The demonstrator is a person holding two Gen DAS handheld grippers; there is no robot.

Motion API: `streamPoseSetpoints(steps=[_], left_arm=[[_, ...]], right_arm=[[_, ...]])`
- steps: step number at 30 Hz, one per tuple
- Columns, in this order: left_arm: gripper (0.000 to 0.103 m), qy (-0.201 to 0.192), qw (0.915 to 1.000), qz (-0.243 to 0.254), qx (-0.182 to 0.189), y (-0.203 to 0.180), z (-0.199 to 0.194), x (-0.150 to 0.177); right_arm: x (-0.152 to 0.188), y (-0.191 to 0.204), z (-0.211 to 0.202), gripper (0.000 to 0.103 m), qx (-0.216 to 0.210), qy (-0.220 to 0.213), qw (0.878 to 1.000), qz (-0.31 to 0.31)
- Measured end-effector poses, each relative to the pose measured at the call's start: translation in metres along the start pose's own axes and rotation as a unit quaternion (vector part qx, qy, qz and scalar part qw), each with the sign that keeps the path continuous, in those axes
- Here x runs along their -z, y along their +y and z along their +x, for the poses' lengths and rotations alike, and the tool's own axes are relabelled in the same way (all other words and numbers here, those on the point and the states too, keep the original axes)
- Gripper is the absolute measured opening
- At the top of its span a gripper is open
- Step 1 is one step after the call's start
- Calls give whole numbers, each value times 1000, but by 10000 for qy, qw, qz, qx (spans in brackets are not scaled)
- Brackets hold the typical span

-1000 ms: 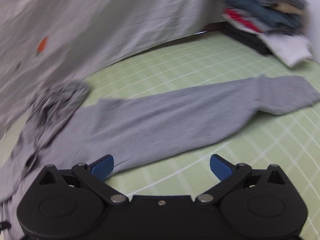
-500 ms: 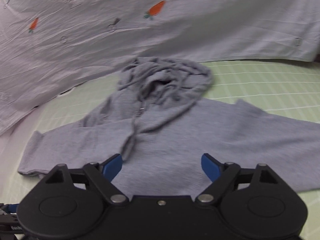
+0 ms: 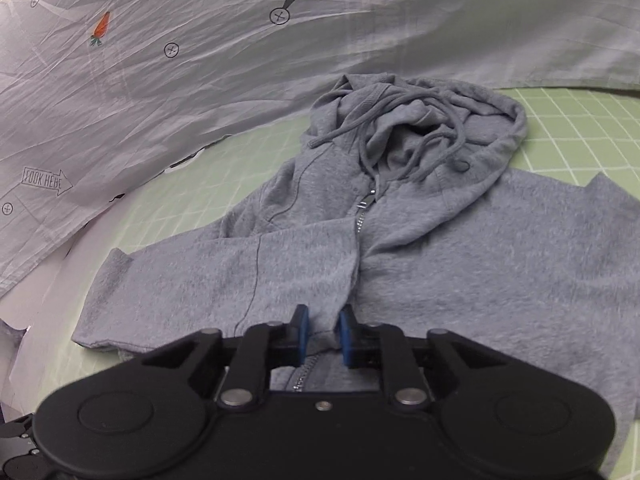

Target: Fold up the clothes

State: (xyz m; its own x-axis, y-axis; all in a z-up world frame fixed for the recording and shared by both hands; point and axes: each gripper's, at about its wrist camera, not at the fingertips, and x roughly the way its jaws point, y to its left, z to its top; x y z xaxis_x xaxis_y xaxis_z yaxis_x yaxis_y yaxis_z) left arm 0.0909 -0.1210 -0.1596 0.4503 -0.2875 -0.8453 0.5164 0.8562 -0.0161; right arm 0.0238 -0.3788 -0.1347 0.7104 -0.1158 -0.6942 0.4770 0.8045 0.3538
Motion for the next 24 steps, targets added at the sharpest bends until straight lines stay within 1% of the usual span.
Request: streamPoseSetpoints(steps=[1,4,7,11,14,18,21,24], left_arm=[[103,9,10000,-4,-3,0,0,0],[103,31,10000,0,0,1,1,-1],[103,42,10000,11,6,2,1,-1],[103,47,10000,29,17,3,1,-1],[103,51,10000,36,20,3,1,-1],[103,52,10000,25,13,2,1,-1],[103,55,10000,18,7,1,1,-2],[103,62,10000,18,6,0,2,-2]], right_arm=[[-2,-1,-5,10,-23,-75,10000,13],[-7,-4,-20,9,-68,-300,9995,73],[-12,-17,-39,9,62,-546,9980,299],[-19,-47,-69,9,339,-939,9925,708],[-22,-74,-93,9,646,-1229,9858,941],[-23,-115,-121,9,1145,-1520,9739,1238],[-23,-147,-138,9,1488,-1692,9627,1496],[-21,-171,-157,9,1776,-1888,9511,1678]])
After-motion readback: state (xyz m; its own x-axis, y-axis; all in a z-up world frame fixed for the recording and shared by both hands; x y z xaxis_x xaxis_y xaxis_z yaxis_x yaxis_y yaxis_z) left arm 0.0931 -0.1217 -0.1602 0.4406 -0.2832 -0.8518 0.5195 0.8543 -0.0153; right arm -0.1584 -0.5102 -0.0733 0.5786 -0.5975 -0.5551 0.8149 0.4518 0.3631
